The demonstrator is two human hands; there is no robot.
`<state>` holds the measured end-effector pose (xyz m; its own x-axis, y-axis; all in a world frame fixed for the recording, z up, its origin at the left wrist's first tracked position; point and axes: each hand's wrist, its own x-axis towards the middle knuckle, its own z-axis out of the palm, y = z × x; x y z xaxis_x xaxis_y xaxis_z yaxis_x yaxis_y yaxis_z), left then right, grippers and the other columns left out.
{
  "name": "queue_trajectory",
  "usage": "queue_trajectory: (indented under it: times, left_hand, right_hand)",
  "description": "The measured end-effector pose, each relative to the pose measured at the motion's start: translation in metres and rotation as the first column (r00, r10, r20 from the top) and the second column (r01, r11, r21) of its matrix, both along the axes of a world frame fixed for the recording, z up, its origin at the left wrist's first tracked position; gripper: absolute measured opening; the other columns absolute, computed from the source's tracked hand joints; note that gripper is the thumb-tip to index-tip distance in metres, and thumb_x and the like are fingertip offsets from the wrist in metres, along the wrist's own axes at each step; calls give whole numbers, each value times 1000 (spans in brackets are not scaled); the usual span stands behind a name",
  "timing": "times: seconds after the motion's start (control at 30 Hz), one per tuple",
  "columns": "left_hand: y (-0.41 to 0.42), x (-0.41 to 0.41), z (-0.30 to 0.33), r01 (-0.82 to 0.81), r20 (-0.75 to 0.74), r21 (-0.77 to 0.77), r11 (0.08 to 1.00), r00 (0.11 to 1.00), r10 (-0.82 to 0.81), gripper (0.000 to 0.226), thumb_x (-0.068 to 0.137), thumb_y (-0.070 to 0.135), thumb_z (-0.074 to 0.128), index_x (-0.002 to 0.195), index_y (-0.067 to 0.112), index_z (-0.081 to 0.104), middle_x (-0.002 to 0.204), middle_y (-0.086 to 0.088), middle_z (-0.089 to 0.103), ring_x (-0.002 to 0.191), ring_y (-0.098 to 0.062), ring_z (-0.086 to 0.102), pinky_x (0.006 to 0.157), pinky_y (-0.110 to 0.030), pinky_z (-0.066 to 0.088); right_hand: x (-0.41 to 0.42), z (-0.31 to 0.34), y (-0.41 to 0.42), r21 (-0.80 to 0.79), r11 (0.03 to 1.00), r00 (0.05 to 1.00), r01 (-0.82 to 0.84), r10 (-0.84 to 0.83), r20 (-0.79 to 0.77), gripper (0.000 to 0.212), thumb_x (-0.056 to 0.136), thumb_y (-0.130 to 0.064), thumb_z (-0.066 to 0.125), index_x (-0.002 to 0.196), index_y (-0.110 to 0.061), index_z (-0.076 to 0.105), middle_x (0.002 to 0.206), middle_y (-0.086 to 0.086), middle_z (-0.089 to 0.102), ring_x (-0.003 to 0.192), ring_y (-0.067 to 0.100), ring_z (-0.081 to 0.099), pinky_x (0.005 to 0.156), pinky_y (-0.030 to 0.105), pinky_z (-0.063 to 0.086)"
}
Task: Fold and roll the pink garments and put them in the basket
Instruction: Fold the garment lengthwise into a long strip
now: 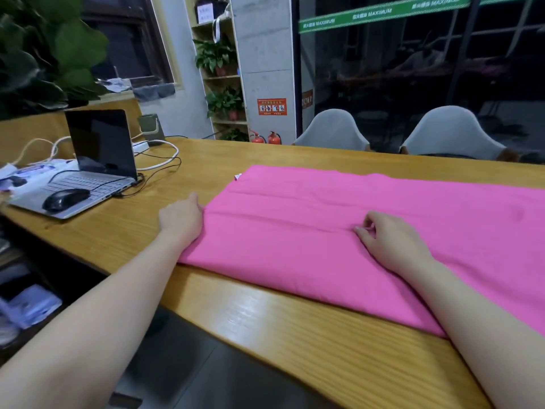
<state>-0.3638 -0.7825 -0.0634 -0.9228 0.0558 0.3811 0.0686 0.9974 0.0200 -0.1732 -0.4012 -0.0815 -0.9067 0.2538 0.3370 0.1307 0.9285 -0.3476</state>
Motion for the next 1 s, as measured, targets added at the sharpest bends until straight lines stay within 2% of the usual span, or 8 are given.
queue_trajectory:
  times: [0.13,0.23,0.3,0.37,0.47,0.63,0.87,1.0]
  left_hand:
    - [63,50,18,239,-175,2,971,956,-235,25,102,23,47,116,6,59,117,-19,59,106,-41,58,87,-48,45]
    - [131,120,14,687,87,157,710,707,-702,37,108,27,42,138,12,58,148,-14,50,138,-32,44,116,-41,34]
    - [155,154,6,798,273,207,565,508,-817,48,110,33,38,155,18,41,165,-8,30,153,-20,23,125,-27,12]
    - [151,156,-4,822,352,214,527,438,-827,53,111,37,34,161,22,27,169,-2,19,156,-13,12,124,-23,1]
    - [109,118,-9,779,368,125,615,539,-758,55,111,40,29,162,25,18,170,2,11,157,-11,5,126,-27,-2]
    - [0,39,-2,402,400,115,908,818,-413,57,111,37,30,163,17,16,171,-1,8,157,-12,5,121,-22,-2]
    - [-2,34,1,291,428,-76,954,873,-232,63,109,46,18,163,14,12,171,-7,6,158,-23,5,127,-44,5]
    - [63,76,0,487,387,8,873,804,-452,66,108,49,27,162,13,18,170,-12,12,157,-25,9,127,-41,9]
  right_hand:
    - [1,1,0,18,1000,1000,25,-26,17,22,98,-40,58,96,-18,58,102,10,69,98,34,63,75,40,45]
    - [0,-2,2,20,999,999,28,-28,16,22,98,-40,58,94,-18,58,100,10,69,98,34,62,74,41,44]
    - [0,-2,3,20,999,1000,30,-30,7,21,98,-38,58,92,-18,58,99,11,69,97,35,62,74,41,43]
    - [-1,-2,5,43,999,1000,20,-21,15,18,99,-35,57,93,-17,57,100,13,69,98,36,63,75,42,44]
    - [-2,-2,6,68,998,999,6,-9,37,14,99,-30,52,94,-18,57,102,13,69,98,36,62,77,43,47]
    - [-3,-4,5,81,996,999,26,-30,44,15,99,-30,50,93,-18,56,100,12,67,98,35,61,76,43,46]
    - [9,6,0,102,992,993,69,-78,88,26,98,-42,52,103,-17,58,108,13,68,104,34,61,81,42,46]
    - [48,14,21,182,980,989,86,-106,107,36,96,-49,55,108,-16,60,112,12,66,108,34,60,85,42,48]
